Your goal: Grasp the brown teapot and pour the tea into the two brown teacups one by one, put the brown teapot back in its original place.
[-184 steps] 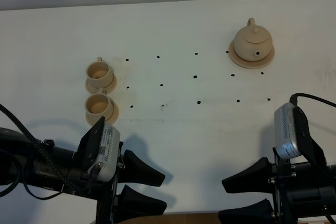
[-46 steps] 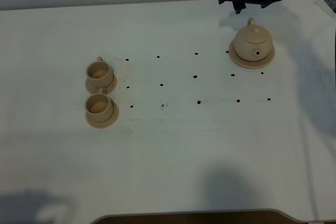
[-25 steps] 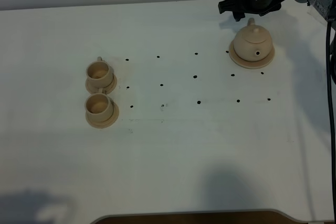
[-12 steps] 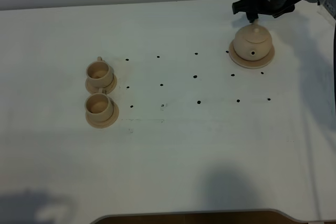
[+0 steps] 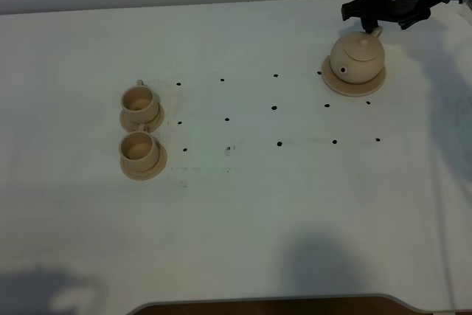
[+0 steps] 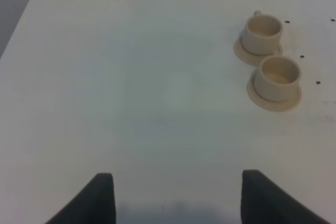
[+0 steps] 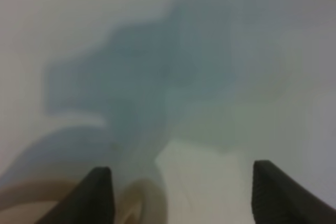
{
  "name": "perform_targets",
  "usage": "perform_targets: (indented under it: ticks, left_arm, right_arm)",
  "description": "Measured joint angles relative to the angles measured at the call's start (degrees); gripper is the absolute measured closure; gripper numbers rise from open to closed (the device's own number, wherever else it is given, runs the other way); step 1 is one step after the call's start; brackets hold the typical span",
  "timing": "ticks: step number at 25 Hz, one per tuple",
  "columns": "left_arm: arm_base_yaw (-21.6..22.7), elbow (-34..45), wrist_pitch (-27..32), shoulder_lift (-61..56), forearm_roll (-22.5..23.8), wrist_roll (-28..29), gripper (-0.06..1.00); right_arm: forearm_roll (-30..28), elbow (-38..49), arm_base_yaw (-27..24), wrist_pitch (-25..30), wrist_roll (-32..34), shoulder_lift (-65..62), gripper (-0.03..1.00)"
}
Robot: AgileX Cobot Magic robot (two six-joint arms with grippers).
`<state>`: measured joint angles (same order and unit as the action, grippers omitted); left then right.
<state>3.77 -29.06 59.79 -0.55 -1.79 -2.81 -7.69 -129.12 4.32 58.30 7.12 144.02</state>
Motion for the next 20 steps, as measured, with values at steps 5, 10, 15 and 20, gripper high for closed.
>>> perform_targets:
  ticks: [5,10,15,20]
  left_arm:
    - [0.00,0.00,0.00,0.00,0.00,0.00,0.39]
    - [0.00,0.00,0.00,0.00,0.00,0.00,0.39]
    - [0.00,0.00,0.00,0.00,0.00,0.00,0.39]
    - [0.00,0.00,0.00,0.00,0.00,0.00,0.39]
  right_arm:
    - [-0.49,-0.11,-0.12,1.58,0.00,-0.05,0.40]
    - [-0.67,-0.23,-1.07,4.59,0.00,-0.11,0.40]
    - [-0.71,-0.23,-1.95,9.55,0.00,-0.11,0.41]
    - [0.14,-0.23,-2.36,10.96,-0.46,-0.11,0.41]
